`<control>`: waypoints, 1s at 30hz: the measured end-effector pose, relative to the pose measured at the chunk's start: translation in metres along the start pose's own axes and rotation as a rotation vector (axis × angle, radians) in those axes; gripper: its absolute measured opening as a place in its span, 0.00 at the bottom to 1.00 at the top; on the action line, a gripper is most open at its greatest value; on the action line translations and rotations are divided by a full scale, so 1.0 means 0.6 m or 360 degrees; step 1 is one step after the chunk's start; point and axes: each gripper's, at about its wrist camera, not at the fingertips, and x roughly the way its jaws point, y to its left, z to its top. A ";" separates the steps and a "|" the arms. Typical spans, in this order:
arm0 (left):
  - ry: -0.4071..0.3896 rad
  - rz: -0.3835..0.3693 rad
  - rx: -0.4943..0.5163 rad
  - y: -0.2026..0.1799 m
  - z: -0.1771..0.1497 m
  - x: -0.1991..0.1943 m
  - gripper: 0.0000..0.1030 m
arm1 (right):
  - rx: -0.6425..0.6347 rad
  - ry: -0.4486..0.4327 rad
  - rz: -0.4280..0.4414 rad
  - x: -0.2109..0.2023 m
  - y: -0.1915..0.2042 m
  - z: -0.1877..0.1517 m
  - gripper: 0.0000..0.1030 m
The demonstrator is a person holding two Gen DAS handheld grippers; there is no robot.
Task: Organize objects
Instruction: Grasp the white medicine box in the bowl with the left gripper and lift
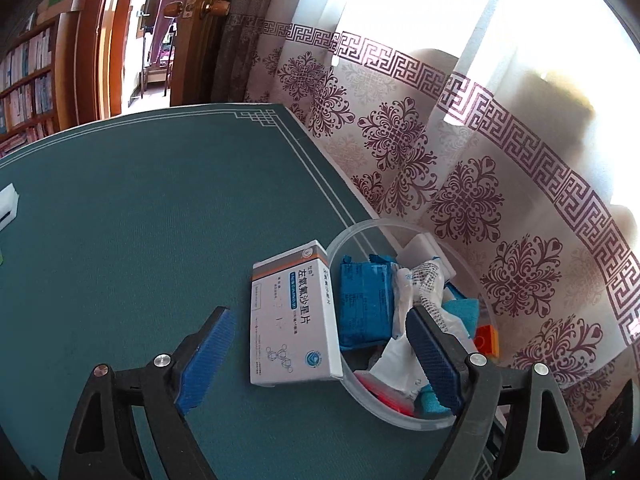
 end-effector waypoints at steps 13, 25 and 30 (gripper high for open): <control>0.0134 -0.0088 -0.0127 0.039 -0.024 0.056 0.88 | -0.0006 0.0019 0.0000 0.007 0.003 -0.004 0.53; 0.0177 -0.0248 -0.0197 0.048 -0.027 0.079 0.68 | 0.0000 0.0029 0.0001 0.011 0.001 -0.007 0.53; 0.0128 -0.0224 -0.0175 0.050 -0.026 0.071 0.68 | 0.0001 0.0031 -0.0001 0.012 0.001 -0.007 0.53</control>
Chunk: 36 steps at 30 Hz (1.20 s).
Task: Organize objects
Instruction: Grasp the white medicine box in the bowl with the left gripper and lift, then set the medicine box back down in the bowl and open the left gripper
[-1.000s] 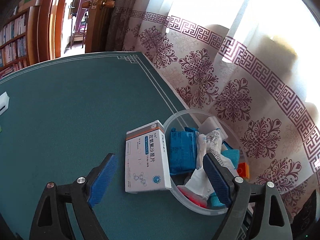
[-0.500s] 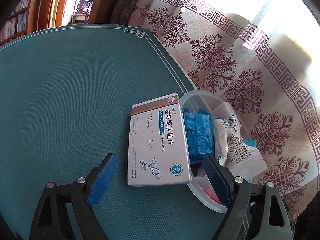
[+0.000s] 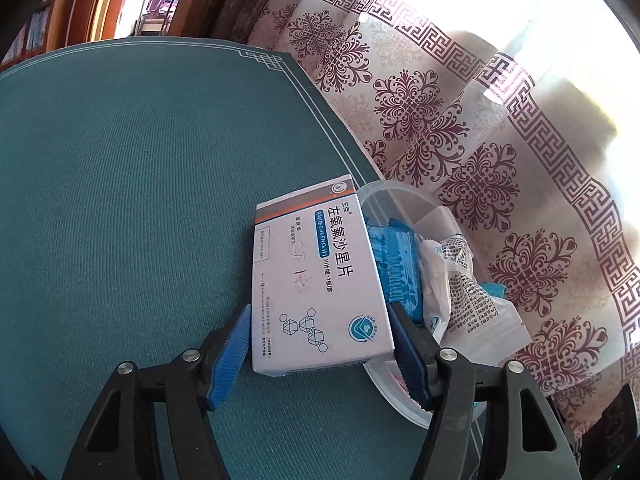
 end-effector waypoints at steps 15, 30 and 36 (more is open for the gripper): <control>-0.0062 -0.0041 0.0237 -0.070 0.012 0.005 0.67 | 0.0005 -0.0005 0.0006 -0.002 -0.002 0.002 0.53; -0.0057 -0.0032 0.0303 -0.091 0.029 0.035 0.69 | 0.0008 -0.0008 0.0005 -0.001 -0.005 0.004 0.53; -0.0093 -0.0022 0.0239 -0.071 0.030 0.015 0.78 | -0.0006 -0.0021 -0.0004 -0.004 -0.003 0.006 0.53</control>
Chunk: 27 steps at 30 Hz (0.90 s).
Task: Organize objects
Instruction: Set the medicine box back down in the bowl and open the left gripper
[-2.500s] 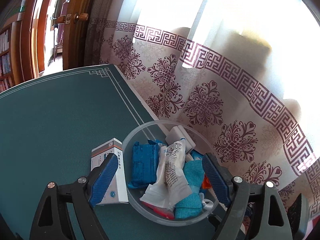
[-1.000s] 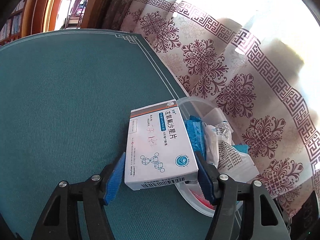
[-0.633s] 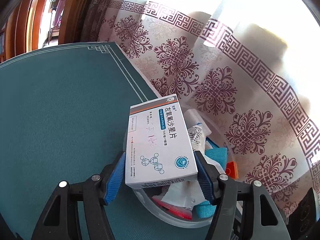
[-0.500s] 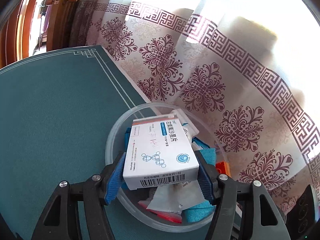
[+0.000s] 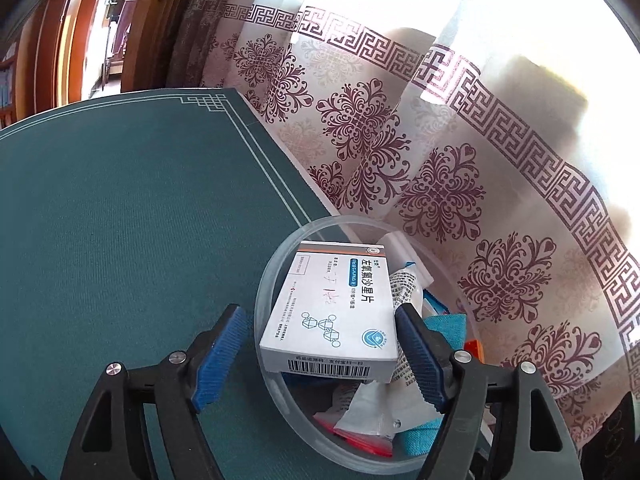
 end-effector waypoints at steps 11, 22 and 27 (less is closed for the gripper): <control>-0.0069 0.0143 -0.0013 0.028 -0.016 -0.040 0.88 | -0.0037 -0.0011 0.0003 -0.008 0.022 0.002 0.53; -0.0118 0.0198 -0.0086 0.069 -0.022 -0.072 0.88 | -0.0075 0.0003 0.0017 -0.009 0.052 0.003 0.54; -0.0119 0.0237 -0.0093 0.079 -0.027 -0.076 0.88 | -0.0090 0.0008 0.0029 -0.009 0.064 0.001 0.54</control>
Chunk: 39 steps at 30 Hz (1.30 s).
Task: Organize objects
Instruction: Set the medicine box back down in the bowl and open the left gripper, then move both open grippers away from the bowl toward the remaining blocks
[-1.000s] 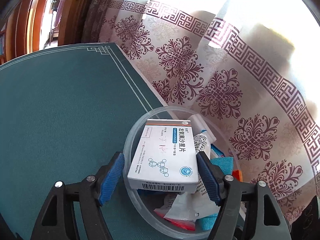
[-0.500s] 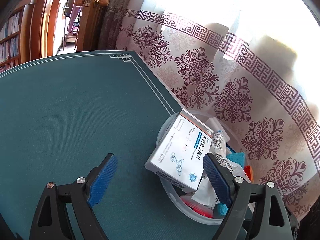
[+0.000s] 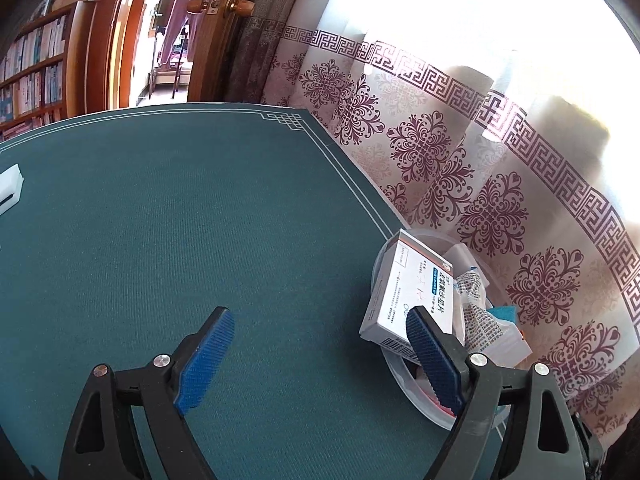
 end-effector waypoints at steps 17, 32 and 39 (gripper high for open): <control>-0.0016 0.0198 -0.0096 0.094 -0.024 -0.028 0.93 | -0.0038 0.0078 0.0202 0.019 0.049 0.011 0.61; -0.0118 0.0723 -0.0394 0.294 -0.027 -0.098 0.95 | -0.0180 0.0153 0.0444 0.080 0.180 0.039 0.62; -0.0159 0.0987 -0.0607 0.389 -0.011 -0.116 0.97 | -0.0210 0.0181 0.0488 0.099 0.220 0.041 0.62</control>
